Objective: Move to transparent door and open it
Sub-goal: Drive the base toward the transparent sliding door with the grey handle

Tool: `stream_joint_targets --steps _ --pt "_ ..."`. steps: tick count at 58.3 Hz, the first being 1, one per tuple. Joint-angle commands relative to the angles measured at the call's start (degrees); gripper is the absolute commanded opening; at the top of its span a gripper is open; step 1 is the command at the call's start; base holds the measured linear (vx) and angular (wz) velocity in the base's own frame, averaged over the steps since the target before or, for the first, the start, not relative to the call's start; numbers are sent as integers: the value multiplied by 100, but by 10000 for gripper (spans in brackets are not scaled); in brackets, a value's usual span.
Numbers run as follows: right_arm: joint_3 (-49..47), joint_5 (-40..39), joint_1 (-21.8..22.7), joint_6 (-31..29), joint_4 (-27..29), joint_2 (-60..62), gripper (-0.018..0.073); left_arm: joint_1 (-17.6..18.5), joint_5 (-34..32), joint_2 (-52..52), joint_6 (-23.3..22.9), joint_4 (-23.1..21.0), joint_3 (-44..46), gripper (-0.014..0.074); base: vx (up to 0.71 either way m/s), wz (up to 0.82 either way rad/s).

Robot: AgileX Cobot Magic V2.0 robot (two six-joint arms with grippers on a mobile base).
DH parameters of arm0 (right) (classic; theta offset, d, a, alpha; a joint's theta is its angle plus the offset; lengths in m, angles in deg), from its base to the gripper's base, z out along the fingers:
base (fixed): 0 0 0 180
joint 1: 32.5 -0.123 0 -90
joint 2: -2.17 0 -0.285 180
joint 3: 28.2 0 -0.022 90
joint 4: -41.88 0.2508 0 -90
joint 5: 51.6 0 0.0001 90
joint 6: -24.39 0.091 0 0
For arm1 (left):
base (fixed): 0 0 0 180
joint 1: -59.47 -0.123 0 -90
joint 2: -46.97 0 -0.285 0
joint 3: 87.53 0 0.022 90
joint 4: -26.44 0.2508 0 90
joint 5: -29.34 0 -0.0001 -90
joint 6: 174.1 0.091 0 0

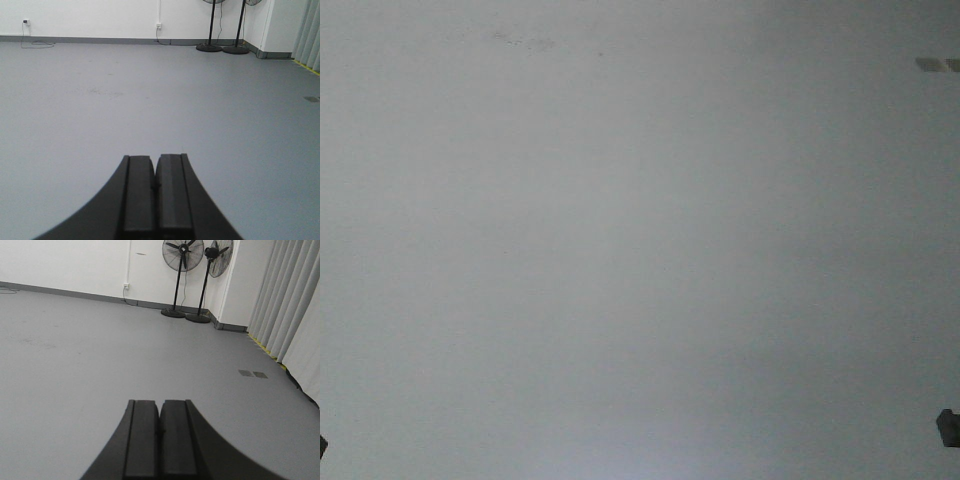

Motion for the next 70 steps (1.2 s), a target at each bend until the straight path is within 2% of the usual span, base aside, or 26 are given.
stream_joint_targets --steps 1,35,52,70 --pt "80 -475 -6 -3 -25 61 -8 1 -480 -44 -15 -11 -131 -6 2 3" --pt "80 -475 -6 -3 -25 61 -8 1 -480 -44 -15 -11 -131 -6 10 1" --pt "80 -473 0 -3 -25 61 -8 20 -480 -44 -15 -11 -131 -6 29 -1" --pt "80 -473 0 -3 -25 61 -8 20 -480 -44 -15 -11 -131 -6 46 27"
